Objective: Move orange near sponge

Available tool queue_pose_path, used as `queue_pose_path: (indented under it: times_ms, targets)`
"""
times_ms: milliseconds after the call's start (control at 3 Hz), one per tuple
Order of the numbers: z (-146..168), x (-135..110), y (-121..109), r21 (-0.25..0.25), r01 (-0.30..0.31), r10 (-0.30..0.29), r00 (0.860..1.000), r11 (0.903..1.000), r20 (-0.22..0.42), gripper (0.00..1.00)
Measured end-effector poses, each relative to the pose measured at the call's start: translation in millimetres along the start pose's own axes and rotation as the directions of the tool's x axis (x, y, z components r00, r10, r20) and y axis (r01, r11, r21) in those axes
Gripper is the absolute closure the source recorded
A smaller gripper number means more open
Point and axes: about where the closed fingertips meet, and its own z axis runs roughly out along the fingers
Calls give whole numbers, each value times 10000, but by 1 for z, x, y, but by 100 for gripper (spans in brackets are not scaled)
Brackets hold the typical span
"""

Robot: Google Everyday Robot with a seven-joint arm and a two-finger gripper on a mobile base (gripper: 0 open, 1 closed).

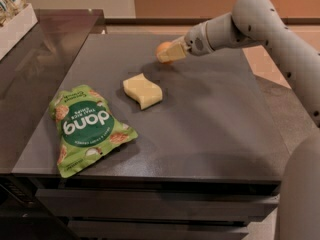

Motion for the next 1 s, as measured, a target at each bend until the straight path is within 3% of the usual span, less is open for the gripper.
queue_pose_path:
  times_ms: [667,1000]
  targets:
    - [-19,31,40,-1155,607,-651,9973,9915,-352,100]
    - [-22,30,59,-1774,1126,-1200,9923,9777,-315,100]
